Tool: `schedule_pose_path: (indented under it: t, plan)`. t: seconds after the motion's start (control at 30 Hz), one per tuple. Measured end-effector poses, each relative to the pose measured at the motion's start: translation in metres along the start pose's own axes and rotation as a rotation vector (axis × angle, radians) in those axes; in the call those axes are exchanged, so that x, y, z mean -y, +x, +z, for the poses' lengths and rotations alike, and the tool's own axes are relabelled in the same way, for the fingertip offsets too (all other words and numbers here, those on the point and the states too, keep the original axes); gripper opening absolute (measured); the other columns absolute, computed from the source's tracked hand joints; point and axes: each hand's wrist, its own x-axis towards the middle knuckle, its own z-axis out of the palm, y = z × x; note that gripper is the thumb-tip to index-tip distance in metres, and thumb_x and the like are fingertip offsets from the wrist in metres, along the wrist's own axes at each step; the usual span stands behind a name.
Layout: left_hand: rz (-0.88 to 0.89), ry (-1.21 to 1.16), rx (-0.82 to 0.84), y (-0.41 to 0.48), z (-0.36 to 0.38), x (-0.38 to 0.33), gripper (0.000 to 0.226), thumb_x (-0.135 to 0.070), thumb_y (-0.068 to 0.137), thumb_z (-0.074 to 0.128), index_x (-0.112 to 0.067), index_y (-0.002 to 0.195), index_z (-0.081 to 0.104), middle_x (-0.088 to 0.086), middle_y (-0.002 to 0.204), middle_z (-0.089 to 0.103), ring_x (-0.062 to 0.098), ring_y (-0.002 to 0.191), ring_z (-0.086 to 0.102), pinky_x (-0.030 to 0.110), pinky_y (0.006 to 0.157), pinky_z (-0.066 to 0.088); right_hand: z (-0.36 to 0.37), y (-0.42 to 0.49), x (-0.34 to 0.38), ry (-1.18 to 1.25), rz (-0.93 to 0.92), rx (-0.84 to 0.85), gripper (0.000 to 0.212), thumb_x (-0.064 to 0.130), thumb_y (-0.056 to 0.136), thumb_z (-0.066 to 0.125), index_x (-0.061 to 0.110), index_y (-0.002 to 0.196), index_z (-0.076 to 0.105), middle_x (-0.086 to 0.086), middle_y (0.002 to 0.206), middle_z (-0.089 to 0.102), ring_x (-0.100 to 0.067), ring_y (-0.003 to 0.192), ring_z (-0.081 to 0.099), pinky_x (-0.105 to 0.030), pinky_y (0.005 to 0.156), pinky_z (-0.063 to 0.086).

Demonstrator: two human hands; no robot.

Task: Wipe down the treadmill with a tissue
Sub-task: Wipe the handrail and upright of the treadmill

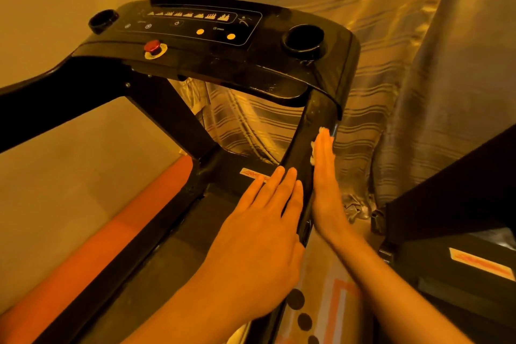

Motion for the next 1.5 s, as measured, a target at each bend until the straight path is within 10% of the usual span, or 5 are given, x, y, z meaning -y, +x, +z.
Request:
schedule_pose_path:
  t: [0.5,0.7,1.03,1.23,1.5]
  plan:
    - [-0.026,-0.104,0.038,0.003,0.001,-0.001,0.073,-0.042,0.087,0.033,-0.006,0.146,0.055,0.015,0.154,0.051,0.029,0.145,0.046,0.045,0.116,0.033,-0.009,0.018,0.005,-0.281,-0.17,0.161,0.071,0.05,0.108,0.017,0.006,0.164,0.015,-0.008,0.174,0.006,-0.017,0.161,-0.001,-0.042,0.13,-0.006]
    - [0.012,-0.111,0.122,0.0,-0.019,-0.002,0.079,-0.042,0.092,-0.001,-0.006,0.162,-0.011,0.014,0.169,-0.022,0.028,0.156,-0.023,0.039,0.111,-0.028,-0.033,0.12,0.002,-0.605,-0.09,0.205,0.079,0.05,0.1,0.007,0.002,0.162,0.014,-0.016,0.172,0.006,-0.029,0.16,-0.002,-0.053,0.127,-0.008]
    - [0.013,-0.254,0.224,0.003,-0.024,-0.001,0.08,-0.041,0.111,0.03,-0.003,0.159,-0.021,0.018,0.165,-0.032,0.031,0.153,-0.031,0.045,0.122,-0.021,-0.052,0.108,0.019,-0.814,-0.466,0.523,0.075,0.058,0.109,0.011,0.006,0.128,0.062,-0.011,0.132,0.059,-0.03,0.134,0.05,-0.047,0.128,0.006]
    - [-0.008,-0.305,0.177,0.001,-0.018,-0.004,0.078,-0.041,0.11,0.03,-0.001,0.16,-0.013,0.02,0.168,-0.022,0.032,0.156,-0.025,0.045,0.122,-0.019,-0.037,0.07,0.033,-0.654,-0.499,0.651,0.022,0.001,0.102,0.043,0.015,0.106,0.06,0.006,0.105,0.056,-0.013,0.109,0.057,-0.039,0.127,0.01]
    - [-0.004,-0.324,0.154,-0.002,-0.02,-0.002,0.078,-0.042,0.11,0.031,-0.003,0.161,-0.014,0.018,0.168,-0.026,0.031,0.155,-0.028,0.045,0.12,-0.022,-0.038,0.1,0.042,-0.76,-0.39,0.517,0.052,0.038,0.112,0.03,0.001,0.106,0.067,-0.018,0.114,0.065,-0.039,0.126,0.057,-0.066,0.122,0.01]
